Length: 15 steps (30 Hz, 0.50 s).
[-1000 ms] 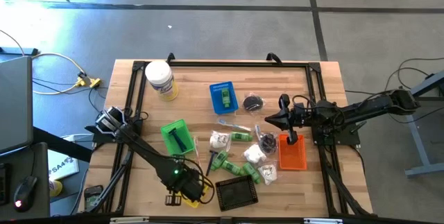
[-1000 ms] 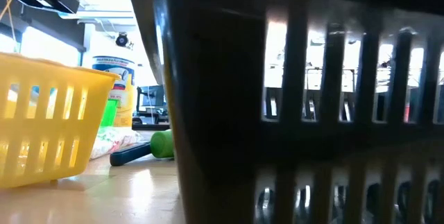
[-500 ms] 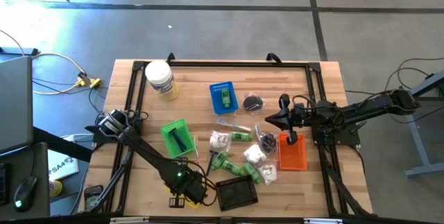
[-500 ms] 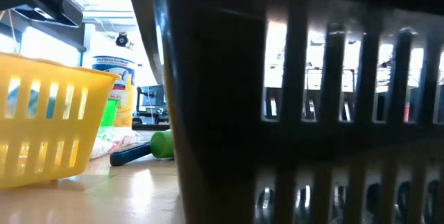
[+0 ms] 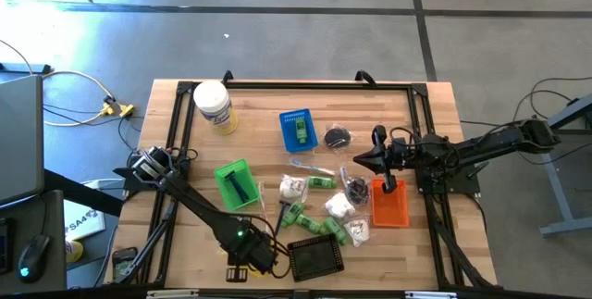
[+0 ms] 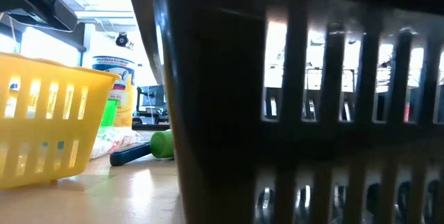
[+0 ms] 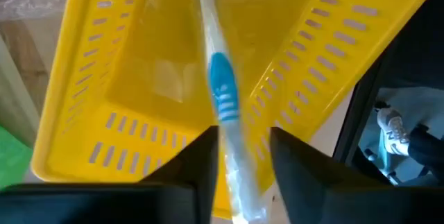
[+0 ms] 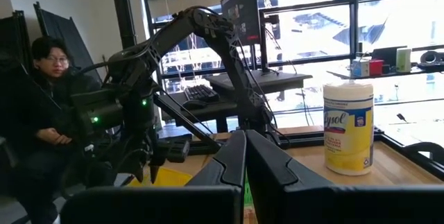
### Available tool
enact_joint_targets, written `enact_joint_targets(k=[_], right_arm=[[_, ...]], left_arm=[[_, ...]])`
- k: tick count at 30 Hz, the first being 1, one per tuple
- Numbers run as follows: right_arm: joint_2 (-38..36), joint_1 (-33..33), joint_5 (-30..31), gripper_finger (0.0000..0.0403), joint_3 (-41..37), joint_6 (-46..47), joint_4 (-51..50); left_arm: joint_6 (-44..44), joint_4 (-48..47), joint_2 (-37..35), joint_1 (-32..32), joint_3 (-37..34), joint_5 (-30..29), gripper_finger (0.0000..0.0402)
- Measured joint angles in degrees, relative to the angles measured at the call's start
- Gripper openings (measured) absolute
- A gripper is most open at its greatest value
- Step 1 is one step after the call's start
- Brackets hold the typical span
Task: Pick & Place Travel size toiletries
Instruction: Put the blue toothbrush into the yellow bin, then put the cotton pack into the black bin
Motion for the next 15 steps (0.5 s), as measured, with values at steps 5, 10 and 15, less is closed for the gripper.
enact_joint_targets(k=[5,10,15], right_arm=[[0.0,0.0,0.0,0.0004,0.0,0.0,0.0],[0.0,0.0,0.0,0.0004,0.0,0.0,0.0],[0.0,0.0,0.0,0.0004,0.0,0.0,0.0]], left_arm=[[0.0,-3.3,0.0,0.0,0.7,0.0,0.0195],[2.2,-12.2,0.0,0.0,4.7,0.4,0.0231],[9.4,-19.6,-0.6,-0.3,11.5,-5.9,0.0237]])
